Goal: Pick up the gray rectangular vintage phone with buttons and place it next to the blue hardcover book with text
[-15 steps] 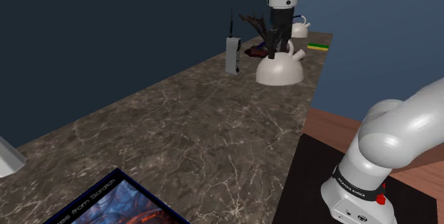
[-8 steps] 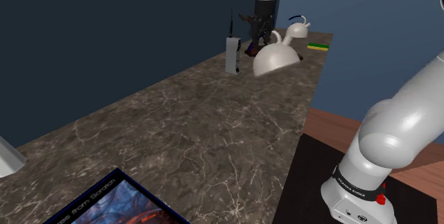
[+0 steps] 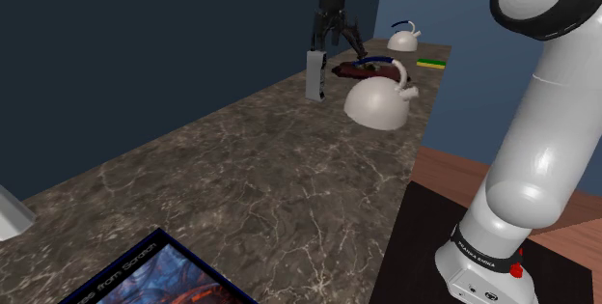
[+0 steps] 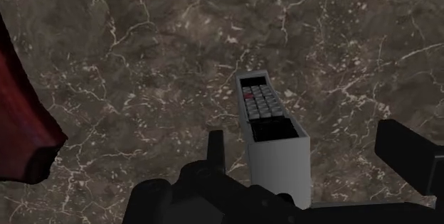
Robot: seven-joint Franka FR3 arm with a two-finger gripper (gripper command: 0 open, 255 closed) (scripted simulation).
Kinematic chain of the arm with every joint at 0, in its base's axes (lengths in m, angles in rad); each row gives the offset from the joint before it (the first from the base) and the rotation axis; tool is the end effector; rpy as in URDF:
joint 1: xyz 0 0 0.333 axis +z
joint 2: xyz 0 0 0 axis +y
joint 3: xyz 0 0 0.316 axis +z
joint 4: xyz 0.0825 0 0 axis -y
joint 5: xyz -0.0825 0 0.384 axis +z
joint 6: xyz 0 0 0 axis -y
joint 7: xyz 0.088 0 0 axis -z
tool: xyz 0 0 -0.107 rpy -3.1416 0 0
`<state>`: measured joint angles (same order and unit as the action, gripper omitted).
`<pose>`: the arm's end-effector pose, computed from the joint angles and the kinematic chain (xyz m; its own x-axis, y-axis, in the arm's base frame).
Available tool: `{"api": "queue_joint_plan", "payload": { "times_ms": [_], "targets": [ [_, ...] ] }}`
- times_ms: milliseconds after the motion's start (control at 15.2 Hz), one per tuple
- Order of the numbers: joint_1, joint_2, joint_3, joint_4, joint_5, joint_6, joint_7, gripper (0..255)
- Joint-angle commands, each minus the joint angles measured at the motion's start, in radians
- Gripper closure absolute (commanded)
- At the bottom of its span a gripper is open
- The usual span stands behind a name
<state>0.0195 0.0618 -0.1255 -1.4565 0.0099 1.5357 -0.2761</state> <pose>0.5679 -0.0568 0.6406 0.9853 0.1700 0.0178 0.1700 -0.9854 0.0028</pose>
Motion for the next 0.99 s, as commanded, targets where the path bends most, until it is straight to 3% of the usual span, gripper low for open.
{"api": "queue_joint_plan", "payload": {
  "times_ms": [0, 462, 924],
  "targets": [
    [-0.010, 0.065, -0.006, 0.102, 0.018, -0.031, -0.027, 0],
    [-0.007, 0.034, -0.004, -0.036, 0.014, 0.076, -0.025, 0],
    [-0.007, 0.033, -0.004, -0.046, 0.013, 0.084, -0.025, 0]
  ]
}}
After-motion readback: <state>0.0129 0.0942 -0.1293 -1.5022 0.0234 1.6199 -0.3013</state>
